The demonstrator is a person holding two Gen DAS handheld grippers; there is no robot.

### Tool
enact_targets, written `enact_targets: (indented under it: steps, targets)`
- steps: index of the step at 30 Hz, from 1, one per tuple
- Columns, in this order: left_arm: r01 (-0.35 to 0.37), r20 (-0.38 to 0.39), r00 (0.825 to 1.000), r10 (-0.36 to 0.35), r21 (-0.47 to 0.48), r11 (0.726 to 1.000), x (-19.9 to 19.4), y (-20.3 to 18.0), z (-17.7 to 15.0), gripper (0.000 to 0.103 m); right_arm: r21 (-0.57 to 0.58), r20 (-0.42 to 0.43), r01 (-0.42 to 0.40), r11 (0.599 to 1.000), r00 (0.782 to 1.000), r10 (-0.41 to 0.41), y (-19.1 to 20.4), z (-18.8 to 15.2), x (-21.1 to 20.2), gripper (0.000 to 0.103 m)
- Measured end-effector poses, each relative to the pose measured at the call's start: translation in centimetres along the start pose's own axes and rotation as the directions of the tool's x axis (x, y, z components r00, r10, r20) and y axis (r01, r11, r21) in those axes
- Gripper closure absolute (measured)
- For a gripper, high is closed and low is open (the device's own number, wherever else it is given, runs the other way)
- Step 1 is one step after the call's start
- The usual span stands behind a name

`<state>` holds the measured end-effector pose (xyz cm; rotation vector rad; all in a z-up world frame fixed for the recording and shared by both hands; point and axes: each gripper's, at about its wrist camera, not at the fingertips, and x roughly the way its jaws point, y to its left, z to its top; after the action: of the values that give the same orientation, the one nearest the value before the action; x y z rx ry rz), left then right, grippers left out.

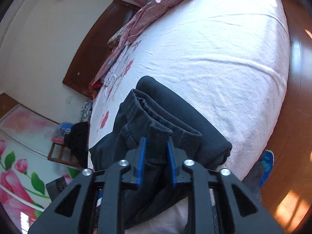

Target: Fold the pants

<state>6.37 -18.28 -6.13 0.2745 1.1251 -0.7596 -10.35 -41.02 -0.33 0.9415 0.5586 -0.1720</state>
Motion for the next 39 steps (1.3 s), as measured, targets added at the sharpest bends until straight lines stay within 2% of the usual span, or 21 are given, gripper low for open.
enact_targets:
  steps: [2, 4, 6, 8, 11, 13, 16, 18, 19, 21, 23, 25, 26, 28, 29, 31, 34, 36, 37, 38, 39]
  targets:
    - [0.014, 0.015, 1.0, -0.014, -0.009, 1.0, -0.3, 0.1, 0.0, 0.002, -0.047, 0.058, -0.015, 0.999, 0.998, 0.018, 1.6, 0.3, -2.3, 0.093]
    - [0.037, 0.038, 0.999, -0.036, -0.024, 0.999, -0.6, 0.3, -0.1, 0.002, -0.048, 0.07, 0.021, 0.999, 0.997, -0.018, 1.2, -0.1, -3.0, 0.093]
    - [0.034, 0.039, 0.999, -0.034, -0.003, 0.999, -0.7, 0.2, -0.3, 0.002, 0.008, 0.023, 0.099, 0.995, 0.995, -0.099, -2.0, -0.9, -1.2, 0.093]
    - [-0.006, 0.025, 1.0, 0.004, 0.089, 0.996, -1.0, -0.5, -0.9, 0.002, 0.084, 0.009, 0.094, 0.992, 0.995, -0.095, -4.9, -1.9, -0.1, 0.093]
    - [-0.082, 0.125, 0.99, 0.063, 0.149, 0.985, -3.7, -0.2, -1.5, 0.002, 0.086, 0.03, 0.102, 0.991, 0.994, -0.105, -4.5, -2.0, -0.5, 0.093]
    - [-0.075, 0.184, 0.981, 0.053, 0.115, 0.99, -5.3, 1.2, -0.5, 0.002, 0.098, 0.019, 0.097, 0.99, 0.995, -0.099, -4.8, -1.8, -0.5, 0.093]
    - [0.0, 0.218, 0.976, -0.008, 0.033, 0.999, -6.1, 3.3, 3.0, 0.002, 0.142, 0.011, 0.07, 0.987, 0.997, -0.072, -5.6, -1.9, -0.7, 0.092]
    - [0.138, 0.211, 0.968, -0.137, 0.009, 0.99, -5.7, 3.8, 5.5, 0.002, 0.125, 0.01, 0.079, 0.989, 0.997, -0.081, -5.4, -1.9, -0.7, 0.092]
    - [0.203, 0.186, 0.962, -0.201, 0.008, 0.979, -4.9, 3.6, 6.6, 0.002, 0.13, 0.009, 0.08, 0.988, 0.997, -0.082, -5.3, -1.8, -0.6, 0.092]
    - [0.239, 0.112, 0.965, -0.238, 0.005, 0.971, -2.1, 3.1, 7.9, 0.002, 0.142, 0.009, 0.076, 0.987, 0.997, -0.078, -5.5, -1.8, -0.4, 0.092]
    - [0.195, 0.051, 0.98, -0.194, -0.01, 0.981, 1.3, 3.4, 8.6, 0.002, 0.152, 0.012, 0.065, 0.986, 0.998, -0.068, -5.9, -1.9, -0.3, 0.092]
    - [0.197, -0.004, 0.98, -0.198, -0.072, 0.978, 4.3, 4.5, 8.9, 0.002, 0.157, 0.012, 0.056, 0.986, 0.998, -0.059, -6.1, -2.0, -0.1, 0.092]
    - [0.166, 0.018, 0.986, -0.165, -0.045, 0.985, 4.4, 3.8, 8.9, 0.002, 0.159, 0.013, 0.056, 0.986, 0.998, -0.059, -6.1, -2.0, -0.1, 0.092]
    - [0.046, 0.006, 0.999, -0.047, 0.058, 0.997, 4.6, 1.4, 8.4, 0.002, 0.178, 0.005, 0.044, 0.983, 0.999, -0.046, -6.4, -1.9, -0.2, 0.092]
    - [0.016, 0.012, 1.0, -0.017, 0.097, 0.995, 4.3, 0.7, 8.0, 0.002, 0.196, -0.004, 0.033, 0.98, 0.999, -0.033, -6.5, -1.8, -0.5, 0.092]
    - [0.027, 0.045, 0.998, -0.033, 0.115, 0.993, 2.2, 0.3, 7.2, 0.002, 0.222, 0.002, -0.01, 0.975, 1.0, 0.01, -5.9, -1.3, -2.1, 0.091]
    - [0.036, 0.114, 0.992, -0.054, 0.154, 0.987, -2.4, 0.3, 4.8, 0.002, 0.105, 0.077, 0.004, 0.995, 0.997, -0.013, -2.9, 0.3, -5.5, 0.091]
    - [0.029, 0.153, 0.986, -0.07, 0.256, 0.966, -4.4, -1.6, 3.1, 0.002, 0.005, 0.086, 0.009, 1.0, 0.996, -0.009, -0.8, 2.6, -5.3, 0.086]
    - [0.029, 0.149, 0.986, -0.078, 0.306, 0.952, -4.7, -2.8, 2.7, 0.002, -0.055, 0.076, 0.035, 0.998, 0.997, -0.031, 0.3, 3.9, -4.3, 0.066]
    - [0.026, 0.132, 0.988, -0.079, 0.362, 0.932, -4.6, -4.2, 2.0, 0.002, -0.112, 0.063, 0.086, 0.99, 0.995, -0.079, 1.4, 5.1, -2.8, 0.038]
    - [0.028, 0.111, 0.991, -0.08, 0.407, 0.913, -4.1, -5.9, 1.7, 0.002, -0.158, 0.032, 0.105, 0.982, 0.994, -0.101, 2.2, 5.9, -0.9, 0.034]
